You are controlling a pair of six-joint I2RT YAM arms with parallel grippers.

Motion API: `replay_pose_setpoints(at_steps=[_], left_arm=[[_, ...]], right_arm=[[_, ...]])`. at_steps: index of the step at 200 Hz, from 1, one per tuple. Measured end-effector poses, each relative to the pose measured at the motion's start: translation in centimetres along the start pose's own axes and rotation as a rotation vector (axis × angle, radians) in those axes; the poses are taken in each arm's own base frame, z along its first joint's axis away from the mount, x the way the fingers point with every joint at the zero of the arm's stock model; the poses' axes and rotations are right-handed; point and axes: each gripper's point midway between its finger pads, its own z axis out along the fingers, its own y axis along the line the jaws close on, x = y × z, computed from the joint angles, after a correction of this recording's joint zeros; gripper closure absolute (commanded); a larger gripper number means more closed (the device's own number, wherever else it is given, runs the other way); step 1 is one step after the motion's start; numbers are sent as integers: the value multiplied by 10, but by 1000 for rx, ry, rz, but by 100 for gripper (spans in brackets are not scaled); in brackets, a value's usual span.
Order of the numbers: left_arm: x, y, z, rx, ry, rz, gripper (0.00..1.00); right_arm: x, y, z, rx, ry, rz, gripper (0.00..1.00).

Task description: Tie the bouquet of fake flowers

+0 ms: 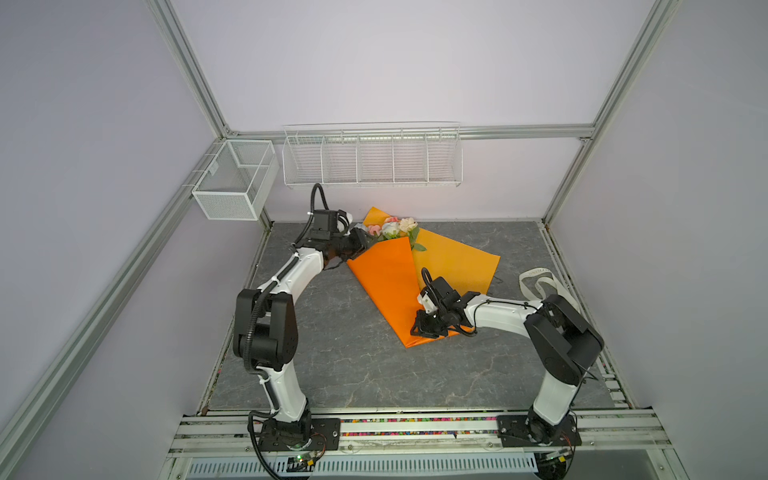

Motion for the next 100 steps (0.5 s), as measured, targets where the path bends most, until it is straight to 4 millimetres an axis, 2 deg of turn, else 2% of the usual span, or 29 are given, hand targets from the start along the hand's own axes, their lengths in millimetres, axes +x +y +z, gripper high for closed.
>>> replay_pose_setpoints(at_steps=[16, 32, 39, 52, 64, 79, 100], left_arm=[[46, 2, 25, 6, 102, -17, 62], [93, 13, 50, -9, 215, -55, 63], [109, 16, 58, -18, 254, -63, 64], [133, 23, 70, -33, 308, -76, 64], [144, 27, 73, -42, 330, -90, 64], [146, 28, 73, -40, 334, -95, 64], [142, 25, 73, -25, 322, -88, 64]], right_arm=[[-1, 2, -8, 2, -19, -11, 63], [-4, 8, -23, -2, -56, -20, 53], [-7, 12, -31, -5, -79, -26, 48], [-10, 16, -44, 0, -118, -42, 47], [-12, 16, -57, 18, -152, -47, 47], [-14, 12, -70, 59, -196, -54, 46], [-15, 18, -82, 60, -231, -104, 69]])
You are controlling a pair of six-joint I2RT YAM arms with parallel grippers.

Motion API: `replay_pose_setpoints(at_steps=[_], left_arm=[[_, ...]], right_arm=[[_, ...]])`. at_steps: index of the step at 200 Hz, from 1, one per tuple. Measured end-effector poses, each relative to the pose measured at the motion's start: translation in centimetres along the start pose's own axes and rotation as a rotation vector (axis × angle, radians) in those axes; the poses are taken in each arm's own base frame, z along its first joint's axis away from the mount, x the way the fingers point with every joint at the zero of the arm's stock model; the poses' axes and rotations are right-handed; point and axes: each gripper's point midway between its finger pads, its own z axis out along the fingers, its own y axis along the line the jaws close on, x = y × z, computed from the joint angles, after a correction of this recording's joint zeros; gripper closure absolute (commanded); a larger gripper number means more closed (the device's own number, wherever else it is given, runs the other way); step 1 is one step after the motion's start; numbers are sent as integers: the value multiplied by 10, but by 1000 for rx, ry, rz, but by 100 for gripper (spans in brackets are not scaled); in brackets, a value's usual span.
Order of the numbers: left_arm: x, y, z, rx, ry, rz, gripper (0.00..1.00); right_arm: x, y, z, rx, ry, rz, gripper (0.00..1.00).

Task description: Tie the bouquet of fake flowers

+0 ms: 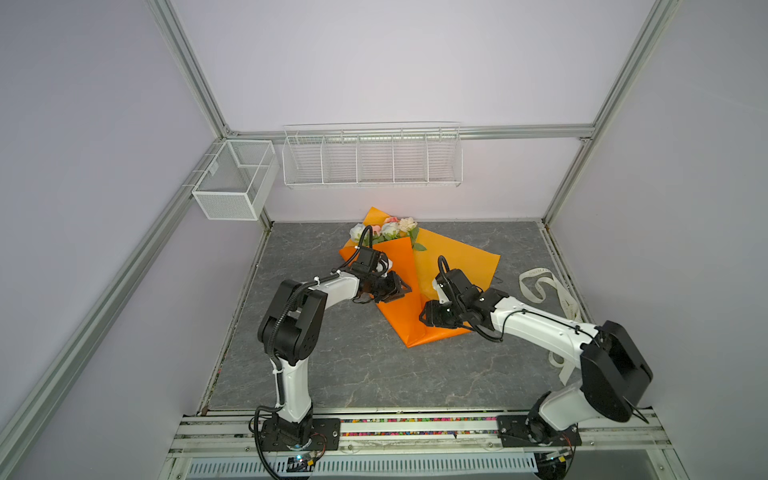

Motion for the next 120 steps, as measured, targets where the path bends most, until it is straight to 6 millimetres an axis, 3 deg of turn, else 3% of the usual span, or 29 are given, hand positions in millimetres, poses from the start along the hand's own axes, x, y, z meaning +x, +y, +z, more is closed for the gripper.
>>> replay_pose_setpoints(at_steps=[14, 49, 84, 120], left_arm=[[0, -1, 0, 5, 0, 3, 64], [0, -2, 1, 11, 4, 5, 64], [1, -2, 1, 10, 6, 7, 64], [4, -6, 0, 27, 20, 10, 64]], right_arm=[[1, 13, 0, -49, 5, -25, 79], [15, 30, 33, -104, 103, -51, 84], [37, 4, 72, -22, 209, -12, 87], [49, -6, 81, -21, 240, 22, 85]])
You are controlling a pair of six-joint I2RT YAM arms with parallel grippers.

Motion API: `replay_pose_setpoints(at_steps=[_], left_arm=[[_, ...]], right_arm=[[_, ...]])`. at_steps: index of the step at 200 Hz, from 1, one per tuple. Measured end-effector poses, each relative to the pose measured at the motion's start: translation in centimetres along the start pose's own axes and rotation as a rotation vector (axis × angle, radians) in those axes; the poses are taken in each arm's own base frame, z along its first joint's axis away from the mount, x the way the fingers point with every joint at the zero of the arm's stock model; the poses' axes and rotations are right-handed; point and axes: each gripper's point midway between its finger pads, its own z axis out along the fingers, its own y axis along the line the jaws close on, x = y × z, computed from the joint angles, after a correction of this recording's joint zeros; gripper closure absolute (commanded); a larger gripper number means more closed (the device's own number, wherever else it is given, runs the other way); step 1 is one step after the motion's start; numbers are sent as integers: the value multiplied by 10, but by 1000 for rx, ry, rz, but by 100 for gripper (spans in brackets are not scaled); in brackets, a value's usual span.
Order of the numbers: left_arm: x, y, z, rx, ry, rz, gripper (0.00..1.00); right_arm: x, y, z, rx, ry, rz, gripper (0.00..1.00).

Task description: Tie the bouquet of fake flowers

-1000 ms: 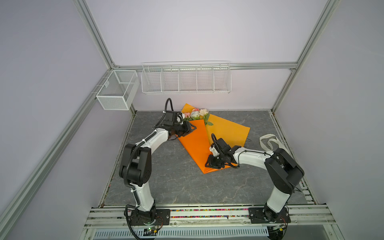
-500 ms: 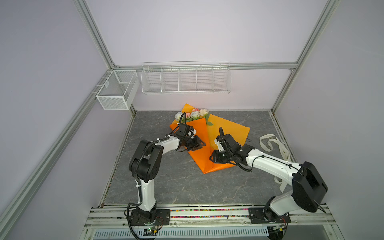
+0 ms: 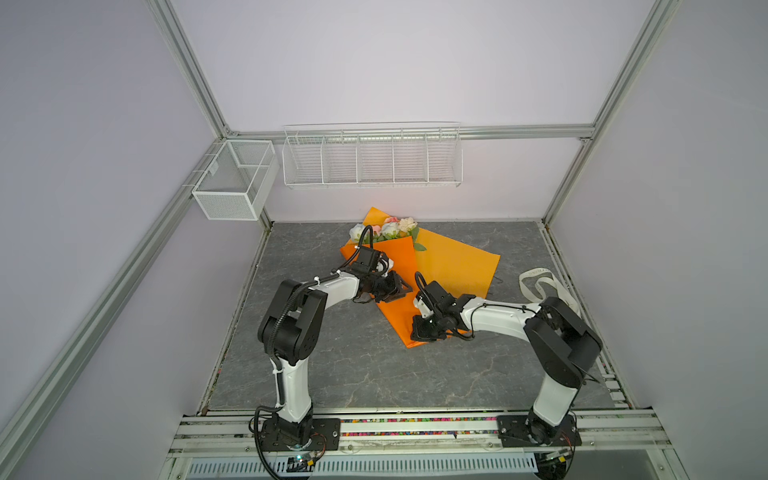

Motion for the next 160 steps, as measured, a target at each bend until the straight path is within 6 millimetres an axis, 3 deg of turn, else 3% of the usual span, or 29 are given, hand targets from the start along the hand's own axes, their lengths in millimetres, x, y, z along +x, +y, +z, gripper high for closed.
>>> replay_pose_setpoints(at_steps=[48, 84, 98, 120, 143, 160], left_arm=[[14, -22, 3, 39, 30, 34, 63], [37, -36, 16, 58, 90, 59, 63], [51, -42, 22, 63, 125, 76, 64], [71, -44, 29, 63, 174, 96, 64], [89, -24, 32, 33, 213, 67, 61], [104, -9, 30, 22, 241, 41, 60]], right_arm=[[-2, 7, -10, -74, -25, 36, 72], [-26, 3, -65, -106, -164, 71, 68], [-35, -14, -88, -96, -234, 111, 63], [-36, -67, -110, -37, -297, 230, 63], [-30, -121, -118, 31, -299, 364, 63], [-25, -143, -122, 60, -291, 410, 63]])
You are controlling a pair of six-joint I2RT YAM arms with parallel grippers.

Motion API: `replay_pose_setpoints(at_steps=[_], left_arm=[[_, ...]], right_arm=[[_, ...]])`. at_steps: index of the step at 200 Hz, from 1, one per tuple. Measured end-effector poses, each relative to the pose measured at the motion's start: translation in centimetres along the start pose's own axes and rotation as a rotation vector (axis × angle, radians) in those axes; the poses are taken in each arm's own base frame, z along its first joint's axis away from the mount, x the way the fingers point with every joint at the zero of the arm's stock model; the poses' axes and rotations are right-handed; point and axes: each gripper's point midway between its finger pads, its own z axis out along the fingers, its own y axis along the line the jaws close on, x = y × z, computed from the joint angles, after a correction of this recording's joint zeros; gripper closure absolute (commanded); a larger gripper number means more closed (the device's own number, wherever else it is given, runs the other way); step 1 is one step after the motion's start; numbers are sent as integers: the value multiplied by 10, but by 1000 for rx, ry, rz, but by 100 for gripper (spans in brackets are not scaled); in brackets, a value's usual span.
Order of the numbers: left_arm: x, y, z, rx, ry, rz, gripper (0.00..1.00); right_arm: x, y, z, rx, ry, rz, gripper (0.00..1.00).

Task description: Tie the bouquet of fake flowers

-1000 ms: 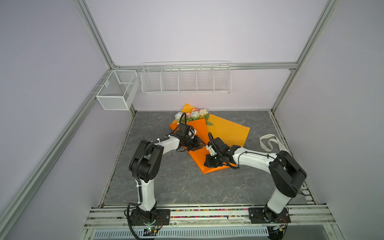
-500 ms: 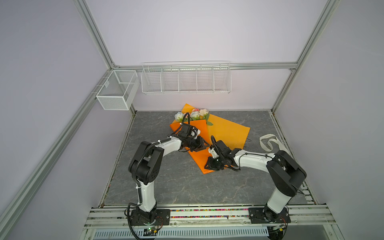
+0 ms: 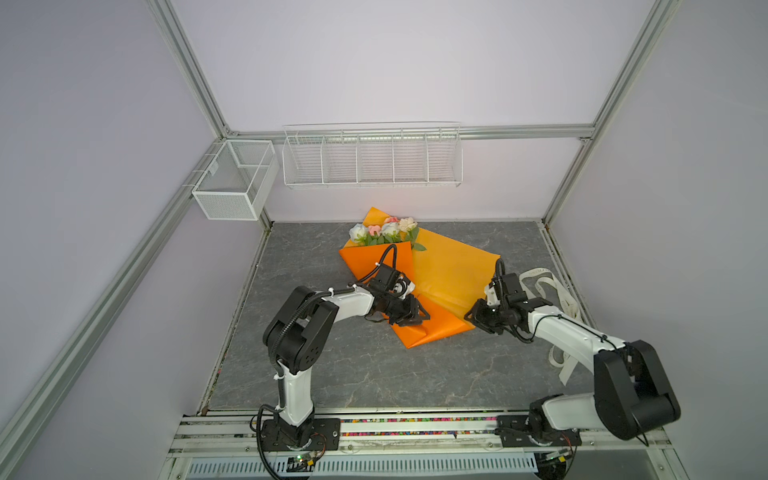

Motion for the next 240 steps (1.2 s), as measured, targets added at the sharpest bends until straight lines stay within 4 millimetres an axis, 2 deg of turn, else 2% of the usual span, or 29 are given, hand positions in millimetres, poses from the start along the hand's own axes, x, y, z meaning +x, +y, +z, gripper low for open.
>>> replay_pose_setpoints(at_steps=[24, 58, 80, 93, 126, 142, 157, 170, 191, 215, 240], left_arm=[[12, 2, -2, 19, 4, 0, 54], [7, -26, -12, 104, -28, 70, 46], [5, -41, -19, 141, -39, 111, 46], [6, -46, -23, 146, -47, 130, 51], [6, -67, -48, 137, -125, 218, 53], [6, -82, -67, 135, -189, 273, 61], [7, -89, -83, 110, -254, 311, 74], [9, -83, -92, 64, -298, 306, 84], [18, -59, -96, -24, -307, 259, 87], [35, -26, -79, -79, -224, 190, 88], [49, -7, -55, -109, -122, 159, 87]], right_arm=[[-5, -10, -2, 10, 3, 6, 63], [-3, -18, 5, 24, 30, 5, 61], [1, -21, 10, 30, 57, 6, 59], [2, -22, 12, 34, 65, 7, 59], [2, -23, 13, 35, 67, 5, 58], [2, -23, 13, 35, 67, 4, 58], [2, -23, 13, 36, 66, 4, 58], [2, -23, 12, 37, 66, 4, 58], [2, -23, 11, 39, 61, 3, 58], [0, -22, 9, 39, 49, -1, 58], [-4, -23, 7, 31, 38, 12, 55]])
